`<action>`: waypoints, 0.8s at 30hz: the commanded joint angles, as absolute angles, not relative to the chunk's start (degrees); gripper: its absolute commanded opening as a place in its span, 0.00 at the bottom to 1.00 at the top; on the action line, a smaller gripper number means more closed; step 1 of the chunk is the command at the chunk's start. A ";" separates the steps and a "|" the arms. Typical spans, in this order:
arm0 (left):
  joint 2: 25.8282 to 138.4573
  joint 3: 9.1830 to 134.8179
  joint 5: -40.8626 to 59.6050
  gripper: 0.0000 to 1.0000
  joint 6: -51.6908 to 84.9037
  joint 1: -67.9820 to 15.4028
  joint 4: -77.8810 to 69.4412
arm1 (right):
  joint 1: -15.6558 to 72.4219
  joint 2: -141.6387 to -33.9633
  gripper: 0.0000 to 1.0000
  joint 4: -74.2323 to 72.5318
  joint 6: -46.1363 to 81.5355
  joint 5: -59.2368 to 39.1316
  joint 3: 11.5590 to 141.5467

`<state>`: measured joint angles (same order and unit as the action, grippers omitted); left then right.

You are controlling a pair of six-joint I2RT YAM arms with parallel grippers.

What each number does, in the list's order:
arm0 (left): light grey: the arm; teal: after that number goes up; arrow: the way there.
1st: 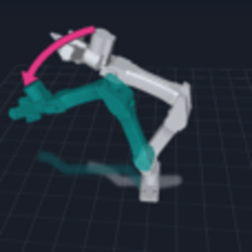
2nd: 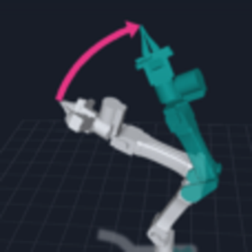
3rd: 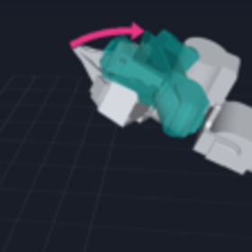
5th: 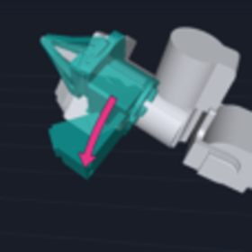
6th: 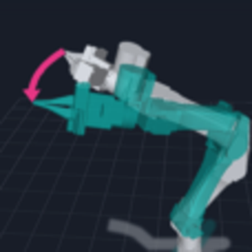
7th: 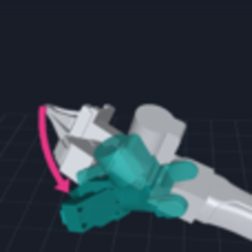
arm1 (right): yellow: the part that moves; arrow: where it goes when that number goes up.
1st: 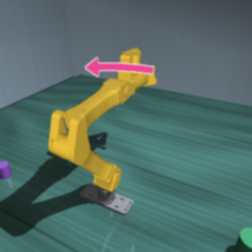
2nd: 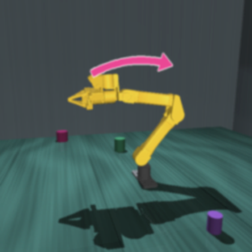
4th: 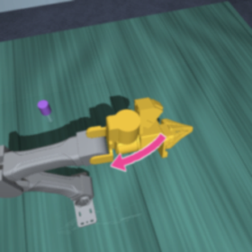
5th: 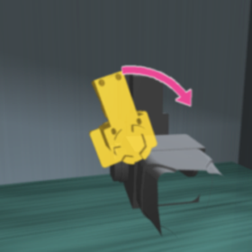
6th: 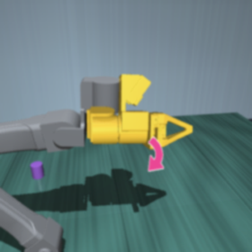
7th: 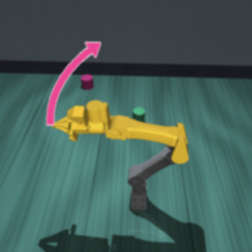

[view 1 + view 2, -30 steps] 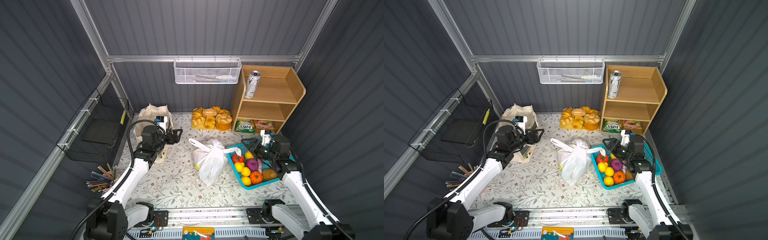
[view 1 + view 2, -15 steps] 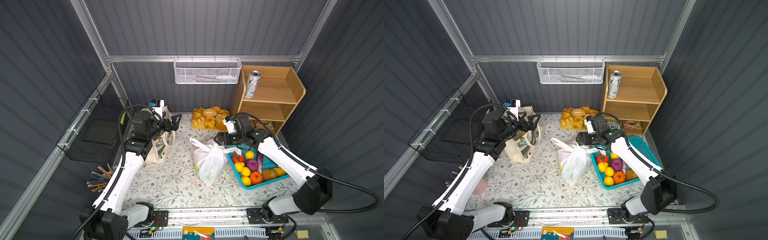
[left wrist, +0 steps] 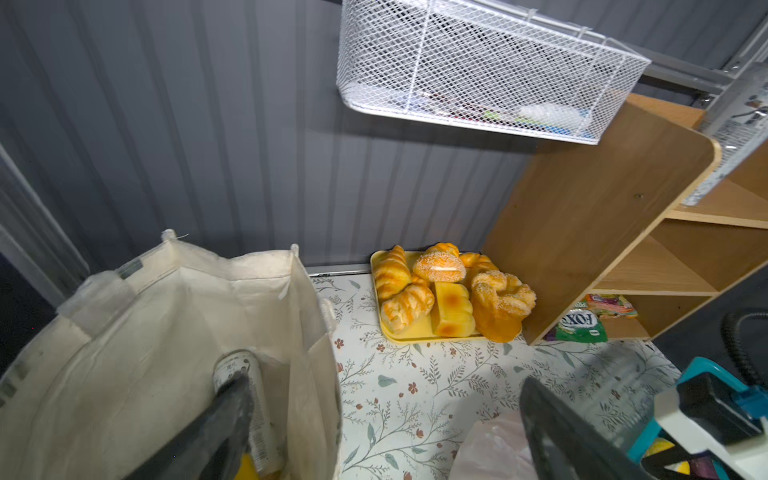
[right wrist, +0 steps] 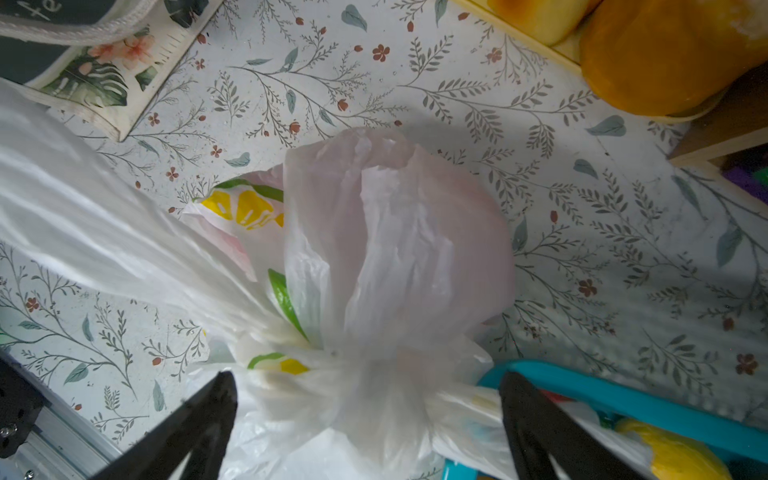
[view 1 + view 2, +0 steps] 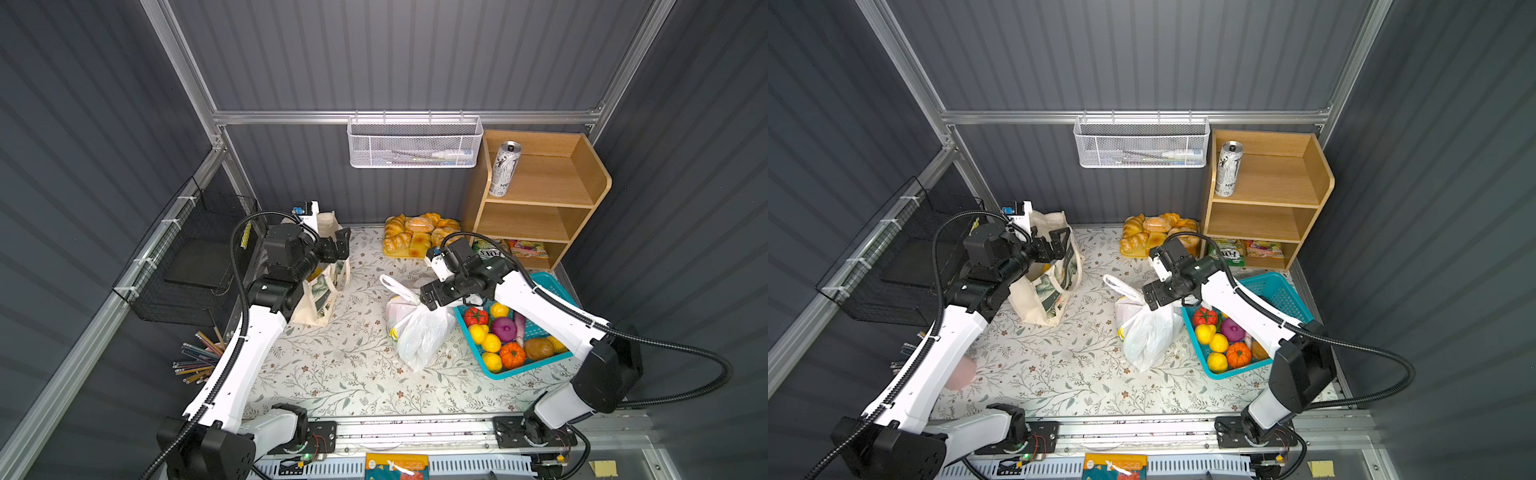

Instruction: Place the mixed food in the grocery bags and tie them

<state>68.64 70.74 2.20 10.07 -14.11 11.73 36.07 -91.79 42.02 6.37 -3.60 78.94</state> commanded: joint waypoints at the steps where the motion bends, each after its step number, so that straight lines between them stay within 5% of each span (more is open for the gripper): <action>1: 70.69 75.57 0.49 1.00 9.94 -14.06 16.39 | 36.47 -94.70 0.99 42.59 4.66 -5.53 80.43; 7: 76.60 84.29 -4.14 1.00 3.76 -14.06 28.63 | 36.41 -97.68 0.93 40.59 5.43 -7.55 80.02; 16: 87.73 91.89 -7.56 0.85 -0.35 -14.15 41.57 | 36.39 -95.20 0.02 36.55 7.88 -10.51 75.86; 24: 95.22 95.36 -8.59 0.75 -2.37 -16.38 46.04 | 36.39 -88.06 0.00 36.17 9.64 -13.42 77.15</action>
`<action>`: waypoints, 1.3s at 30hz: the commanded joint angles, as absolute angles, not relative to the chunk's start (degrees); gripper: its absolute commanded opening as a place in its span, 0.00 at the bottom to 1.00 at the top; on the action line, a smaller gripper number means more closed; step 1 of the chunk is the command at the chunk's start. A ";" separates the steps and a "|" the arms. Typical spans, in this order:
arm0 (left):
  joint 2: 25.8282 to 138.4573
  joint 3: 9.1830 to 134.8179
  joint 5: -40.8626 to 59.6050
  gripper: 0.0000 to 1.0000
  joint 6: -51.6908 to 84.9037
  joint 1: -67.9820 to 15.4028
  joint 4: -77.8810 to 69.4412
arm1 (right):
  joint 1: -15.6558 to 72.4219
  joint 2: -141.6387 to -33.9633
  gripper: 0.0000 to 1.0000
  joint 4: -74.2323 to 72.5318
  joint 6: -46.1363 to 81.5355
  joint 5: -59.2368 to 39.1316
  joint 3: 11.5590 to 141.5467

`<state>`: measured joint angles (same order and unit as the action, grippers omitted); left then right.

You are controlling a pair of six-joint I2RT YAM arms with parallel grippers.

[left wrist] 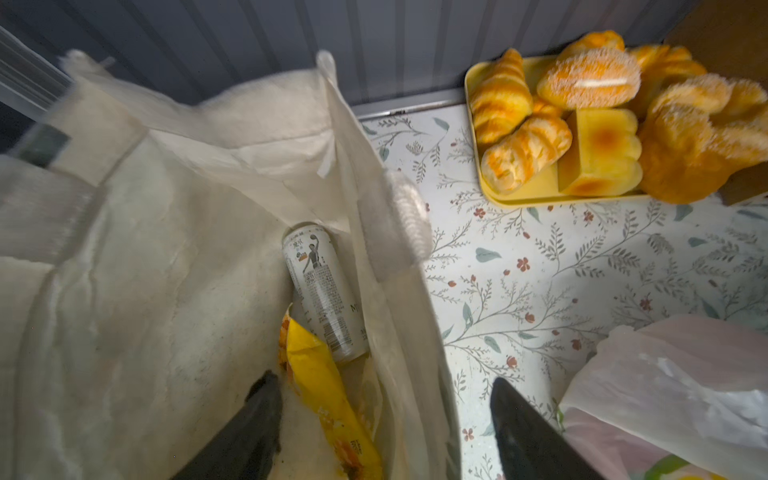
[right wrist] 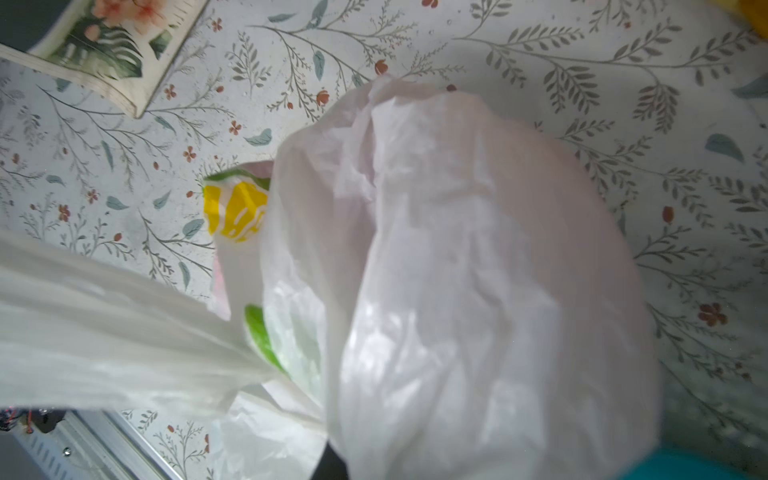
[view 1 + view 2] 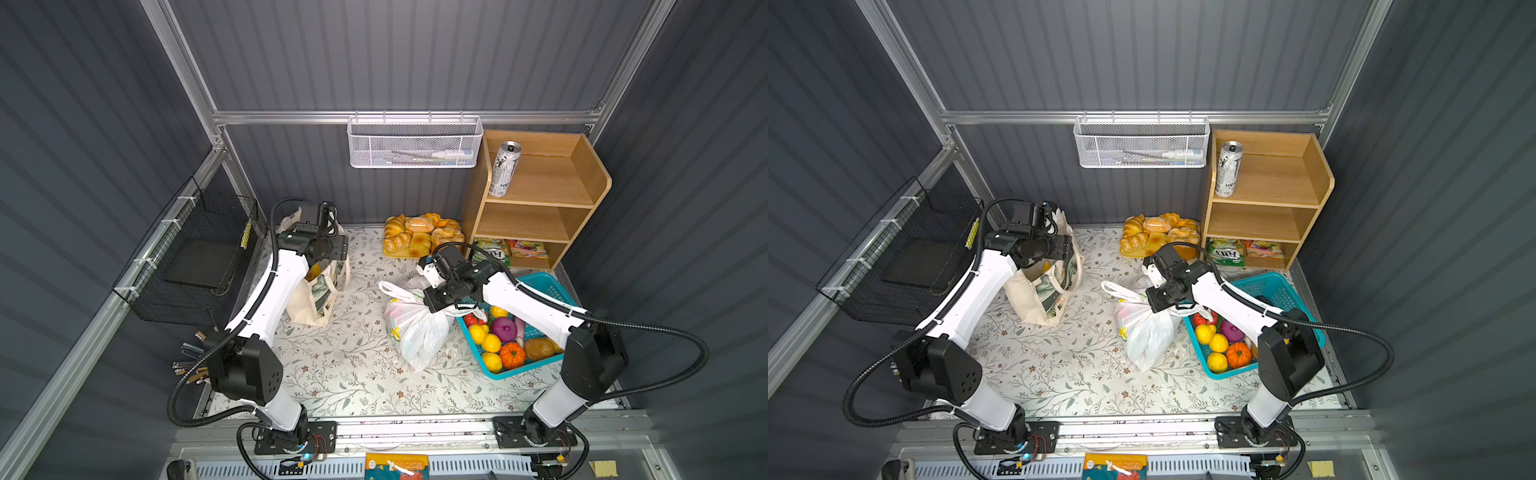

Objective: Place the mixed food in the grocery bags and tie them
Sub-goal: 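Lift the white bag with the right gripper over the tote held by left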

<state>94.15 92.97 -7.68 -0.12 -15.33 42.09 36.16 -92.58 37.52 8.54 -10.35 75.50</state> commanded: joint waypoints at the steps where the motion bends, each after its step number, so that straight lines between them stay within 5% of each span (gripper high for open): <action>1: 95.76 95.28 -8.40 0.70 -2.47 -16.52 46.14 | 36.41 -86.70 0.00 36.15 10.12 -13.57 77.88; 8: 95.44 95.84 -3.91 0.00 -1.00 -18.52 47.71 | 34.74 -79.02 0.00 36.85 13.65 -13.72 84.69; 19: 87.87 93.82 5.04 0.00 12.14 -27.74 41.48 | 25.39 -73.46 0.00 36.09 18.98 -11.60 93.88; 28: 91.02 92.54 2.48 0.00 18.65 -39.47 34.14 | 20.78 -72.34 0.00 36.08 20.04 -11.96 97.71; 31: 93.38 92.72 3.79 0.17 19.07 -41.55 32.42 | 20.66 -72.10 0.00 36.11 20.22 -11.22 97.88; 36: 94.96 95.81 4.83 0.73 18.41 -43.59 31.05 | 20.19 -71.56 0.00 35.86 20.46 -8.87 98.35; 37: 94.42 96.40 4.79 0.96 18.25 -43.59 30.98 | 20.14 -71.45 0.00 35.79 20.56 -8.05 98.59; 39: 92.75 97.23 3.35 1.00 17.56 -43.59 30.91 | 19.75 -70.98 0.00 35.50 20.65 -6.88 99.15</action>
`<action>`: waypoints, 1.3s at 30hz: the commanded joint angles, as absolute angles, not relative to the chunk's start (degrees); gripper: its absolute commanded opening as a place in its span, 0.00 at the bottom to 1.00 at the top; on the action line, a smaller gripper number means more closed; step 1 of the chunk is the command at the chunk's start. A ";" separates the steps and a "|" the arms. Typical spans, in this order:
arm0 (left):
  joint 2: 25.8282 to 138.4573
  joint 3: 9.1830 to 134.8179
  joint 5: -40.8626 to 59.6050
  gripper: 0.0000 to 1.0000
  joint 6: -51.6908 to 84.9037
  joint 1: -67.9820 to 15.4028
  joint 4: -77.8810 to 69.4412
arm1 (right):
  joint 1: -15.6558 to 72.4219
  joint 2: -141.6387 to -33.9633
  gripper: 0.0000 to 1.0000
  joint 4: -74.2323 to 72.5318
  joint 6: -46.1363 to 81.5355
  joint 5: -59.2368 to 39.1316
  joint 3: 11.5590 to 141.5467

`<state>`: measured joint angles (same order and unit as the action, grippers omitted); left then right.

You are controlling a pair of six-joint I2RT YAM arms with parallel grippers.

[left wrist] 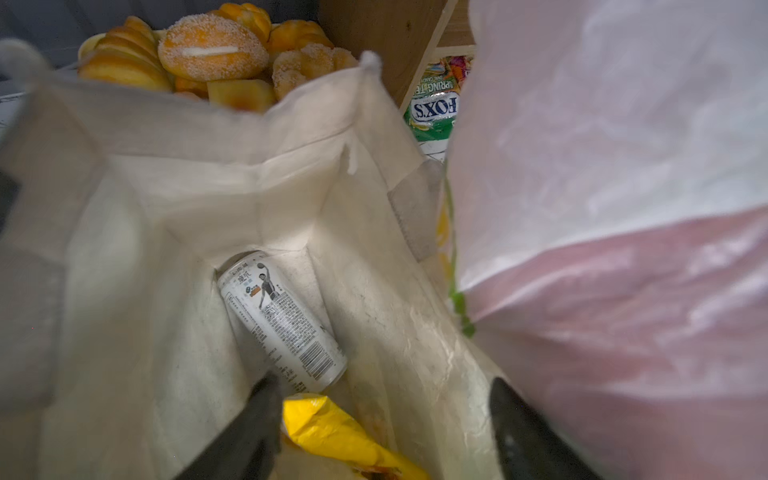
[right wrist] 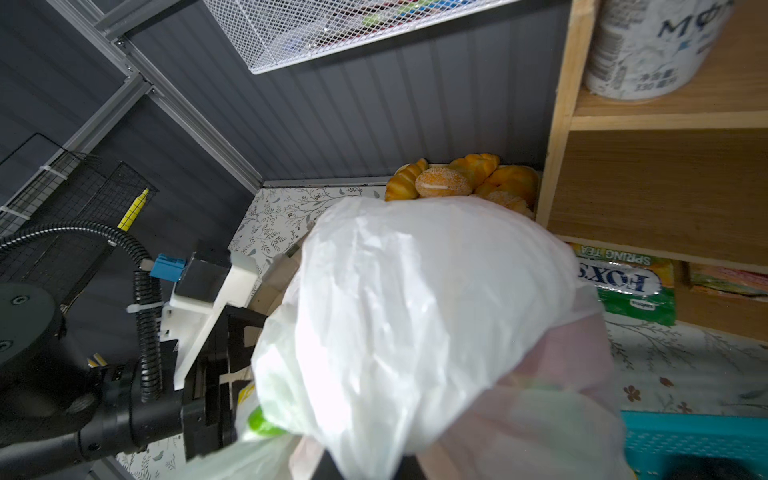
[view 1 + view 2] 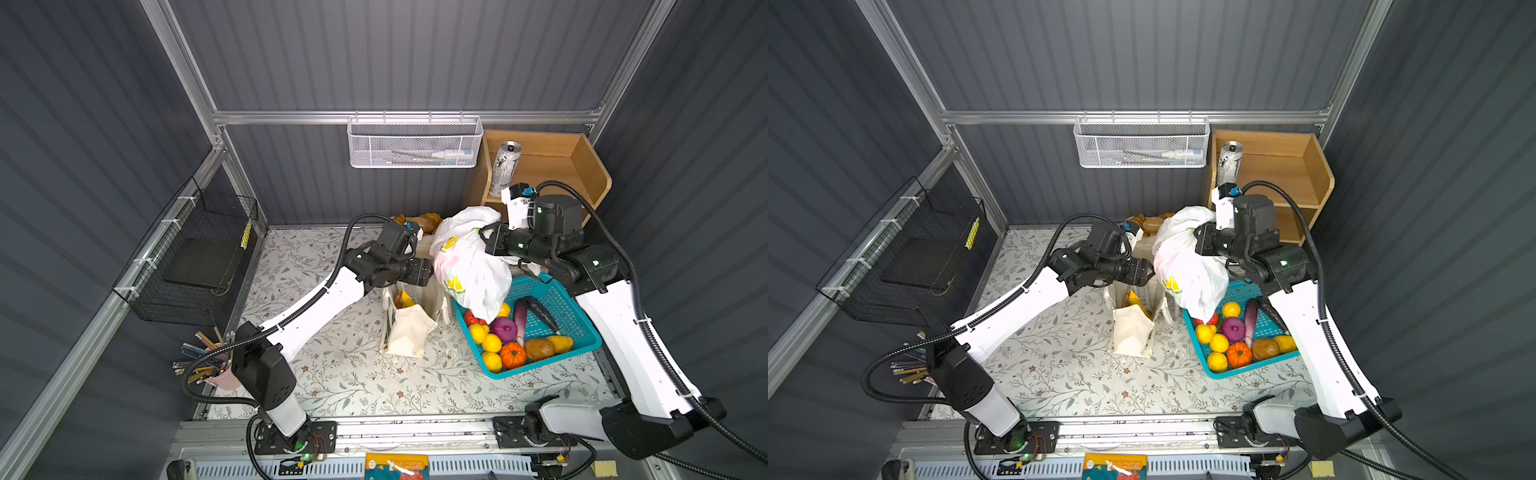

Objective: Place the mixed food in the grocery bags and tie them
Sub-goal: 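Lift the white bag with the right gripper over the tote held by left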

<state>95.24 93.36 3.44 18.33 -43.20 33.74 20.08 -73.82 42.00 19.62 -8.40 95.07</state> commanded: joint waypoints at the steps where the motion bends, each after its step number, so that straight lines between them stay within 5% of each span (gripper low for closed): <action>1: 91.53 97.48 2.64 1.00 17.23 -43.59 30.93 | 19.65 -70.94 0.00 35.38 20.65 -6.68 99.66; 10: 81.18 97.56 -12.99 1.00 10.37 -42.36 33.74 | 19.95 -77.65 0.00 37.96 21.28 -14.68 111.59; 16: 80.28 91.68 -5.98 1.00 11.21 -31.39 35.23 | 24.64 -85.13 0.00 40.10 21.15 -16.64 123.02; 26: 84.55 82.63 -0.18 0.98 12.01 -29.19 30.37 | 31.64 -95.02 0.00 40.95 21.29 -15.97 135.31; 28: 85.03 81.59 1.14 0.88 12.37 -29.17 29.63 | 32.48 -96.15 0.00 39.91 21.78 -16.38 135.40; 29: 85.33 81.56 2.00 0.75 12.31 -29.09 29.71 | 32.89 -96.72 0.00 39.56 22.01 -16.46 135.37; 33: 84.99 78.43 3.36 0.04 12.36 -28.69 29.30 | 34.06 -98.64 0.00 37.39 23.30 -17.34 134.80; 39: 82.71 76.33 2.80 0.00 12.57 -28.59 27.54 | 35.10 -98.34 0.00 30.54 27.35 -18.69 127.60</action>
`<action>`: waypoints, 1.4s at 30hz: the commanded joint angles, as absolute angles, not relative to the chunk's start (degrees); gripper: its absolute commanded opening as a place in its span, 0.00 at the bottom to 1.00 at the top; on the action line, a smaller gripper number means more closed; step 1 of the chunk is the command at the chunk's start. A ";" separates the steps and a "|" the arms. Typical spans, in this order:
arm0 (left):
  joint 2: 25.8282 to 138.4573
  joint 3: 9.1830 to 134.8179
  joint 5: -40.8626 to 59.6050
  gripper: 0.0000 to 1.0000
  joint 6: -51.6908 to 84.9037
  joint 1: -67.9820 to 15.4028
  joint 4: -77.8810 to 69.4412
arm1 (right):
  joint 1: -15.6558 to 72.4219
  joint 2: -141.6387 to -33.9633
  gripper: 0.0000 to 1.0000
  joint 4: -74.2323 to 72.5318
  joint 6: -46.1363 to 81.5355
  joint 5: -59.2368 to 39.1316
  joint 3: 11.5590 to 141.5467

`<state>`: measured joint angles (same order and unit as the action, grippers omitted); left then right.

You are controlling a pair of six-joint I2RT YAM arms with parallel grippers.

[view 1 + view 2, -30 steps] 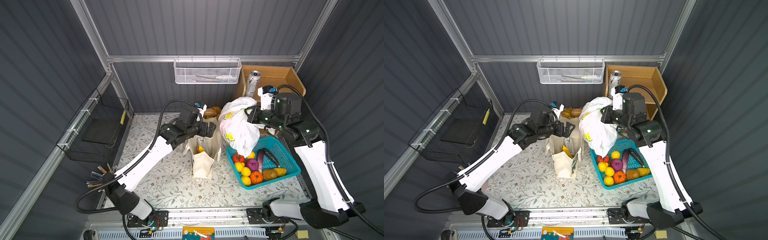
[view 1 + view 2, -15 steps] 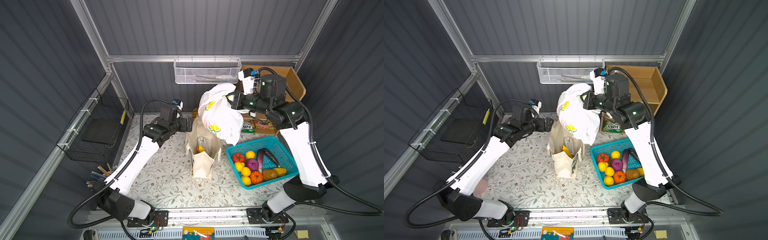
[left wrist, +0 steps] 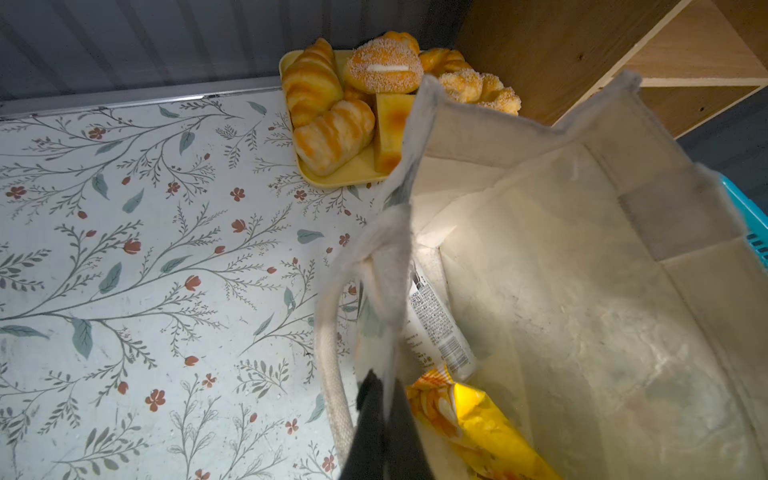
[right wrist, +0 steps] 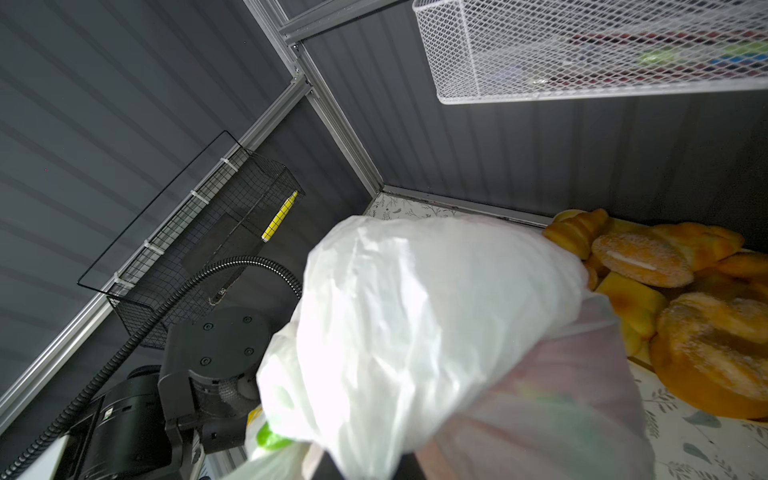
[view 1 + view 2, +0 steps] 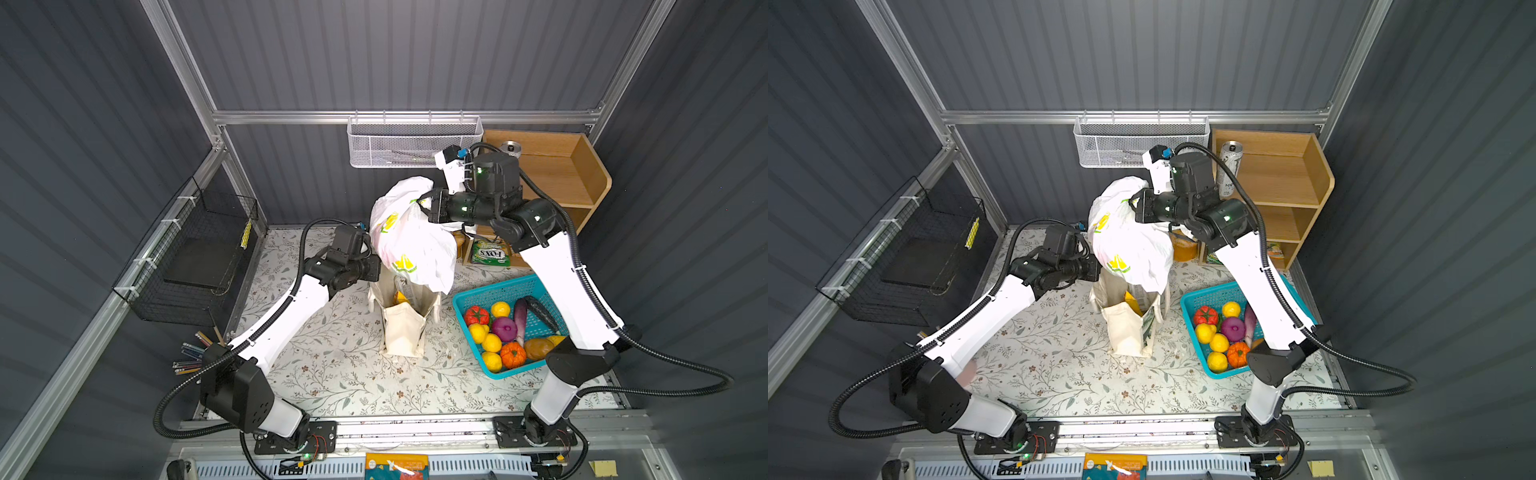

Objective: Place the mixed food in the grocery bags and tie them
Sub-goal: 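Lift the white bag with the right gripper over the tote held by left, then lower the white bag into the tote with right gripper while left holds tote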

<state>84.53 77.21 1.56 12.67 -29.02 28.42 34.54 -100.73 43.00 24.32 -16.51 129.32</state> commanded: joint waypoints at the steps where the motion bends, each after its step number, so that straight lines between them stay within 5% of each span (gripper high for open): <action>1: 82.41 76.07 2.81 0.00 12.67 -28.58 27.20 | 35.11 -97.77 0.00 29.25 27.99 -18.64 125.26; 12: 82.09 76.14 3.08 0.00 12.48 -28.56 26.43 | 34.37 -90.84 0.00 23.74 25.42 -15.43 90.31; 25: 82.83 78.42 3.94 0.00 12.39 -28.56 26.53 | 41.57 -104.68 0.00 50.30 12.51 -6.78 108.82; 37: 82.42 79.19 4.66 0.00 12.57 -28.56 26.91 | 40.00 -113.84 0.00 48.58 15.27 -11.17 101.75; 42: 82.45 79.10 5.21 0.00 12.57 -28.56 26.81 | 38.33 -108.84 0.46 47.77 15.47 -14.34 98.54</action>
<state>83.92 76.40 2.81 12.64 -28.25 29.02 40.03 -109.71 45.06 14.83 -14.04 101.16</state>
